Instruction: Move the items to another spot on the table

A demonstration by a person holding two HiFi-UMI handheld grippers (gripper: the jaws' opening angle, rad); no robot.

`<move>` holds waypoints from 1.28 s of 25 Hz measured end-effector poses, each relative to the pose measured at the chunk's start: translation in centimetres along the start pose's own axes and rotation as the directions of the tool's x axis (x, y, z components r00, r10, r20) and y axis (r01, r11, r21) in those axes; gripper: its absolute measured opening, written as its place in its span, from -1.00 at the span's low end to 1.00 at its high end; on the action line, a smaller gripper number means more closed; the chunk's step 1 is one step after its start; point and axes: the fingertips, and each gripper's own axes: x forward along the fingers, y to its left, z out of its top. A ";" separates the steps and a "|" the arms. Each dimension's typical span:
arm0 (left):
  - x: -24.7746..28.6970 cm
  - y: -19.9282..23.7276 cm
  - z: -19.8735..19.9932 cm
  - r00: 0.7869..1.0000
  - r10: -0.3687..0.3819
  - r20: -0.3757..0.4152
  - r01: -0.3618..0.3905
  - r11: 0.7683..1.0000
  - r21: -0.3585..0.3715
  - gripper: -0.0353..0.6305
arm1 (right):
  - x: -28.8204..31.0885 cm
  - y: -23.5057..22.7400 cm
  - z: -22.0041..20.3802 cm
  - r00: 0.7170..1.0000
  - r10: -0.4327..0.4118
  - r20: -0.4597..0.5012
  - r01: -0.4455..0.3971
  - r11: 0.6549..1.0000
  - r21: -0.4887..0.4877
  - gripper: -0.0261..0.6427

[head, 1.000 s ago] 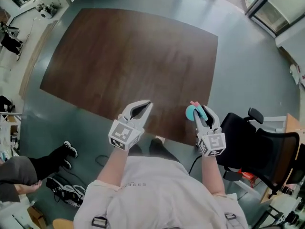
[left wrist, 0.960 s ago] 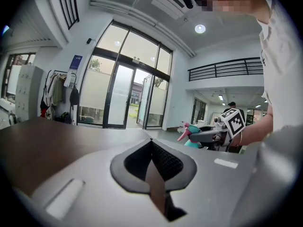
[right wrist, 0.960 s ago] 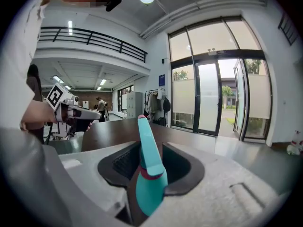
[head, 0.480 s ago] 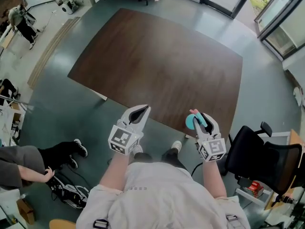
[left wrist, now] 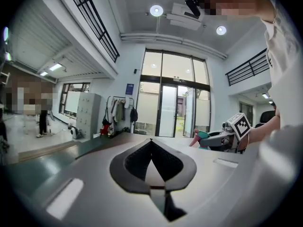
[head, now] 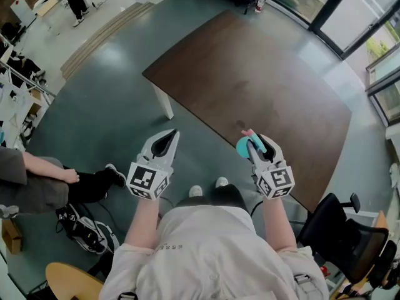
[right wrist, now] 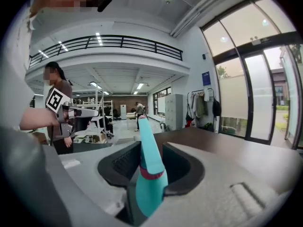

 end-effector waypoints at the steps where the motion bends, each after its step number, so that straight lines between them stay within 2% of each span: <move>1: -0.9 1.5 0.3 0.999 0.034 0.010 -0.034 0.999 -0.001 -0.86 | 1.6 1.1 0.6 0.999 0.036 0.000 -0.036 0.999 -0.014 -0.53; 4: -2.9 4.8 0.3 0.993 0.119 0.021 -0.119 0.993 -0.017 -0.86 | 5.9 3.6 1.5 0.992 0.127 -0.017 -0.128 0.991 -0.040 -0.53; 8: -4.7 8.8 -0.5 0.977 0.214 0.021 -0.212 0.975 -0.061 -0.86 | 11.3 6.0 2.3 0.973 0.229 -0.039 -0.230 0.973 -0.005 -0.53; 13: -4.6 14.1 -1.0 0.964 0.266 0.007 -0.265 0.961 -0.074 -0.86 | 17.9 7.5 3.6 0.961 0.274 -0.050 -0.275 0.961 -0.018 -0.53; 20: 0.3 21.1 0.4 0.972 0.236 -0.006 -0.236 0.970 -0.063 -0.86 | 26.1 6.7 5.4 0.966 0.258 -0.034 -0.258 0.966 -0.011 -0.53; 25: 3.9 27.0 2.0 0.982 0.186 -0.023 -0.186 0.982 -0.023 -0.85 | 32.2 7.2 7.3 0.968 0.248 -0.047 -0.250 0.968 -0.024 -0.53; 32: 9.4 33.5 3.1 0.993 0.109 -0.039 -0.111 0.993 -0.038 -0.85 | 39.5 6.3 9.6 0.980 0.191 -0.054 -0.194 0.980 -0.040 -0.53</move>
